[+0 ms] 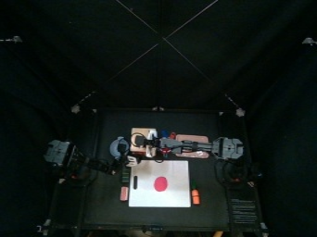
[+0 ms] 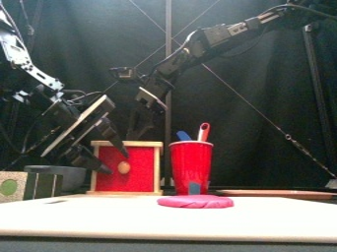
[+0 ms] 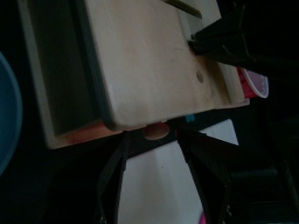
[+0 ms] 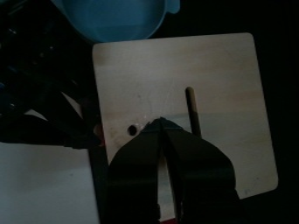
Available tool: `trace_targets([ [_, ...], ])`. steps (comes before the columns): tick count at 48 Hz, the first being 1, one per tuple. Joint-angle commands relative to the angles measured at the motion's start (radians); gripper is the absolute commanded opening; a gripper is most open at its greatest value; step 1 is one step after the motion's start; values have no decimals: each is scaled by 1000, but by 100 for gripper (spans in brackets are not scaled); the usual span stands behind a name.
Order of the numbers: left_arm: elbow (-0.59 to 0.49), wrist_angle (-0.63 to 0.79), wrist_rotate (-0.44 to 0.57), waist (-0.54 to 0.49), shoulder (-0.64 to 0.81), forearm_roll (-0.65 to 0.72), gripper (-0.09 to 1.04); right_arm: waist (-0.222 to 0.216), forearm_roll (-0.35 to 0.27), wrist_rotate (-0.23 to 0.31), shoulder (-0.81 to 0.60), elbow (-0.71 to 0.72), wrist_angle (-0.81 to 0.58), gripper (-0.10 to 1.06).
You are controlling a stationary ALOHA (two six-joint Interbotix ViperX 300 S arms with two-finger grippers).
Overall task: Get the cutter from the drawer then cut the dough then place the extra dough in the bowl
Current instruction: Open the drawer
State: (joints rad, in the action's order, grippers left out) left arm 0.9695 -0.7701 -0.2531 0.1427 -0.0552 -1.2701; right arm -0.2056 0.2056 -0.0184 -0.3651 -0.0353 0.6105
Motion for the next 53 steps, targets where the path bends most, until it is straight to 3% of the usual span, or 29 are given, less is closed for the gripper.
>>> trace_targets([
  [1,-32,-3,2,-15,-5,11,83,2,-5,2,3,-3,11,2],
  [23,-34,-5,3,-32,-25,28,82,8,-5,3,-2,-5,18,2],
  [53,-35,18,2,-35,-54,40,54,12,-5,8,-8,-8,18,2],
])
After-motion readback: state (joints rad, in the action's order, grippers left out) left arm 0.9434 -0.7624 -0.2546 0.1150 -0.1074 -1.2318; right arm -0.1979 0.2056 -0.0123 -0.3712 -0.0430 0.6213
